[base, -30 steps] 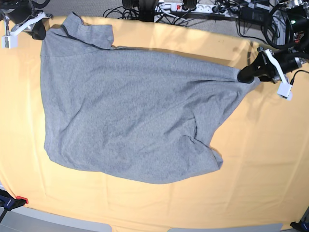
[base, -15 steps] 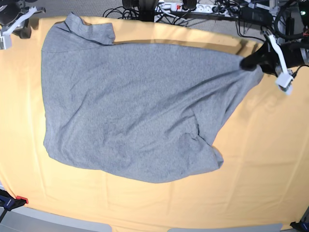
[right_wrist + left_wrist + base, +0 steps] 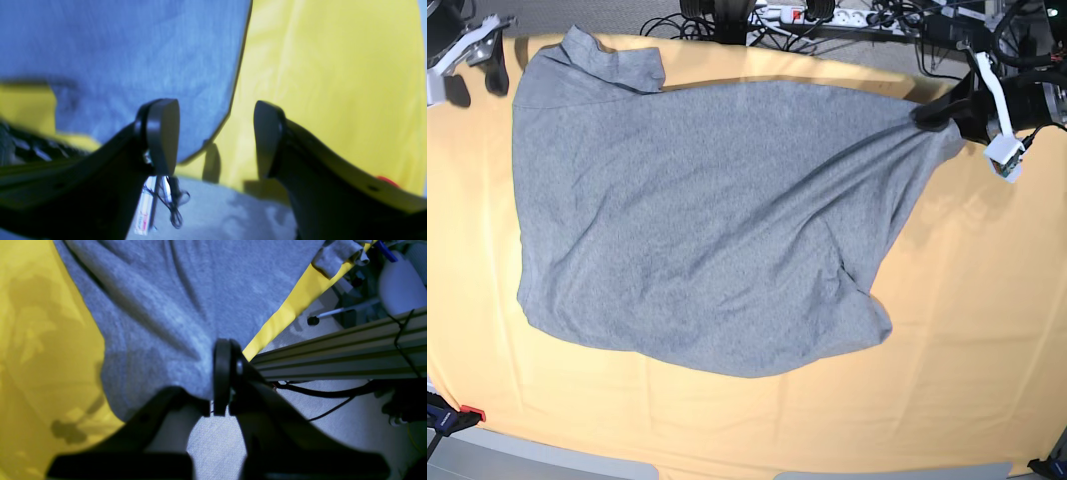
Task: Layout the t-shirt on the table in an organized manner, then fold the t-shirt properly
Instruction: 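Pull the shoulder corners apart with both grippers to stretch the shirt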
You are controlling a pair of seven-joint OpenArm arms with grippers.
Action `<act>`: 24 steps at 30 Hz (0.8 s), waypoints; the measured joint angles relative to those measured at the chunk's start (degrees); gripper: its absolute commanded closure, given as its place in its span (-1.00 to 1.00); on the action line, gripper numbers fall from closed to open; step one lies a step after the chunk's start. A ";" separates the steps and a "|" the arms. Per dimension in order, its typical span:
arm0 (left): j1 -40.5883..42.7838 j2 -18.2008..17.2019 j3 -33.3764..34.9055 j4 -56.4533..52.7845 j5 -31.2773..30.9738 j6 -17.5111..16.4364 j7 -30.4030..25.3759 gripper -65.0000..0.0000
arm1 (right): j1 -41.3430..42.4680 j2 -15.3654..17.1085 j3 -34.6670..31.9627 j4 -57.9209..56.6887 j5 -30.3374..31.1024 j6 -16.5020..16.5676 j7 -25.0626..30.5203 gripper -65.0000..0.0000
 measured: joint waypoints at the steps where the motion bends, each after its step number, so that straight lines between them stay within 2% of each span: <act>1: 0.00 0.02 0.00 0.00 0.00 0.00 0.02 1.00 | 1.03 0.00 -0.04 -2.16 0.28 -0.11 -0.68 -0.16; 3: -0.02 -0.02 -0.02 0.00 0.00 0.00 -0.02 1.00 | 3.74 -0.11 -0.04 -6.97 2.32 -0.15 -1.97 -0.16; 6: 0.00 0.02 -0.02 0.00 0.00 0.00 0.02 1.00 | 7.72 -0.13 -0.11 -14.29 8.90 0.33 -6.45 -0.16; 10: 0.00 0.00 -0.02 0.00 0.00 0.00 0.00 1.00 | 7.93 -0.15 -0.22 -20.87 13.60 1.16 -8.83 -0.16; 14: 0.00 0.00 0.00 0.00 0.00 0.00 0.00 1.00 | 7.96 -0.17 -1.64 -22.45 13.79 1.16 -9.07 -0.16; 20: 0.00 0.00 -0.02 0.00 0.00 0.00 0.02 1.00 | 7.93 -0.15 -8.48 -22.43 13.70 1.16 -9.07 -0.16; 24: 0.00 0.00 -0.02 0.00 0.00 0.00 0.00 1.00 | 9.14 -0.15 -9.75 -22.45 6.88 1.18 -9.01 -0.16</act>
